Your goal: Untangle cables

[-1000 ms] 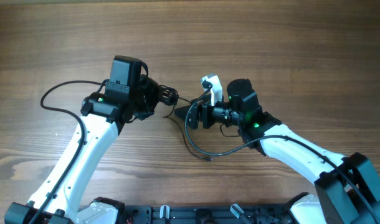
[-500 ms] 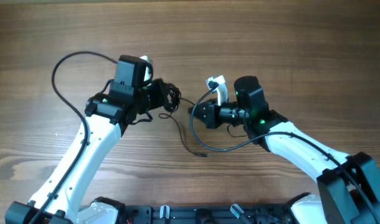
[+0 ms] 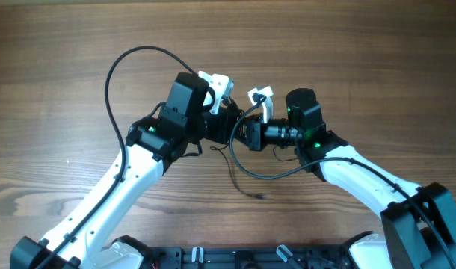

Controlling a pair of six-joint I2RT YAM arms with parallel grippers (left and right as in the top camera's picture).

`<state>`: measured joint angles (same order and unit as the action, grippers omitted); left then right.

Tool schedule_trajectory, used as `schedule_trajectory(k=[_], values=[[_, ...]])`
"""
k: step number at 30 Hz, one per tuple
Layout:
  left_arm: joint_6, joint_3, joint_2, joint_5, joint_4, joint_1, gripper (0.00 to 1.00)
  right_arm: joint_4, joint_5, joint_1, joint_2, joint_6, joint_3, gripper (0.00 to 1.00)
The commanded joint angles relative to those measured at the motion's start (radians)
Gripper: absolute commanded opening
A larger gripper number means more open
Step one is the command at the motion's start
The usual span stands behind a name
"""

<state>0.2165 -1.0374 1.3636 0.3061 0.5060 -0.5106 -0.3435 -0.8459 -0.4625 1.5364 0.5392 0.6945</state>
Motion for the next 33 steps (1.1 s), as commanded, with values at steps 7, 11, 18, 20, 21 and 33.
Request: schedule_trajectory(k=[7,11,18,20,21,33], values=[[0.524,-0.009,0.006,0.112,-0.027,0.029,0.04,-0.015,-0.023,0.041,-0.009,0.043,0.011,0.91],[0.81,-0.009,0.006,0.048,-0.016,0.128,0.04,-0.007,-0.058,0.135,-0.009,0.127,0.011,1.0],[1.367,-0.009,0.006,-0.014,0.064,0.197,0.04,0.001,-0.063,0.161,-0.009,0.197,0.011,1.0],[1.608,-0.009,0.006,-0.053,0.171,0.197,0.04,0.0,-0.066,0.127,-0.009,0.193,0.011,1.0],[1.685,-0.009,0.006,-0.075,0.214,0.197,0.04,0.0,-0.065,0.103,-0.009,0.193,0.011,1.0],[1.965,-0.009,0.006,-0.167,0.285,0.203,0.04,0.199,0.592,-0.222,-0.009,0.114,0.011,1.0]])
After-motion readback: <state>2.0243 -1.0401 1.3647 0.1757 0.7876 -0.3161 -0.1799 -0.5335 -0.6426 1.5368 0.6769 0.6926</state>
